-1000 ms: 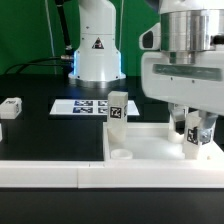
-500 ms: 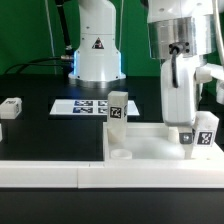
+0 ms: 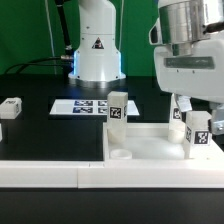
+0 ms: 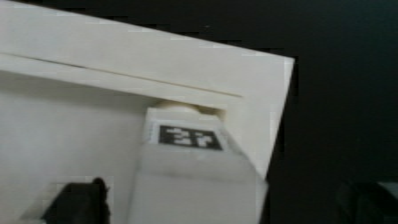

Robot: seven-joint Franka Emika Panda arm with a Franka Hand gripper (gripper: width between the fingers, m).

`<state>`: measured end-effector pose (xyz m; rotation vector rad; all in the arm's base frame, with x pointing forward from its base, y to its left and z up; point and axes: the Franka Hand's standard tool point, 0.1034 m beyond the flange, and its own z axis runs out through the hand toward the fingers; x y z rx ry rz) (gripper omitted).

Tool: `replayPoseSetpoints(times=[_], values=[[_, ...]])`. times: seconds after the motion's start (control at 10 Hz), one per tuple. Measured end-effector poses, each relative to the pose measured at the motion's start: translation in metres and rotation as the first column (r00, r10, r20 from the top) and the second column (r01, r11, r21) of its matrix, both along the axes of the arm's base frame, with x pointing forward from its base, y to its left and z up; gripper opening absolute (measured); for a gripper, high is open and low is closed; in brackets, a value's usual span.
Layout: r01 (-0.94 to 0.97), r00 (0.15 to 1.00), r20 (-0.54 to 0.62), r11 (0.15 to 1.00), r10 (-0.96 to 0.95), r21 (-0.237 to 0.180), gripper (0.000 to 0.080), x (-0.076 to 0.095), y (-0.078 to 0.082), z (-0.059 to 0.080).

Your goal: Assemble square table

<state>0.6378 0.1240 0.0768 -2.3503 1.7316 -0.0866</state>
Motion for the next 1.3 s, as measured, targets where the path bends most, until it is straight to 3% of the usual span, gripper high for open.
replayPoseSetpoints(times=[0.3, 0.5, 0.6, 0.8, 1.1, 1.2, 1.3], values=[[-0.302, 0.952, 0.033, 0.951, 0.305, -0.067, 0.0649, -0.001, -0.003, -0.002], [-0.603, 0.789, 0.028, 0.783, 0.614, -0.153, 0.0649, -0.004, -0.009, -0.01], [-0.734, 0.662, 0.006, 0.65, 0.749, -0.197, 0.0649, -0.003, -0.01, -0.014], [-0.877, 0.453, -0.061, 0.433, 0.889, -0.207, 0.0649, -0.005, -0.003, -0.017], [-0.87, 0.464, -0.058, 0.443, 0.884, -0.215, 0.0637, -0.005, -0.005, -0.017], [-0.842, 0.519, -0.052, 0.499, 0.853, -0.206, 0.0466, -0.005, -0.005, -0.017], [-0.796, 0.592, -0.047, 0.574, 0.805, -0.195, 0.0466, -0.005, -0.005, -0.017]])
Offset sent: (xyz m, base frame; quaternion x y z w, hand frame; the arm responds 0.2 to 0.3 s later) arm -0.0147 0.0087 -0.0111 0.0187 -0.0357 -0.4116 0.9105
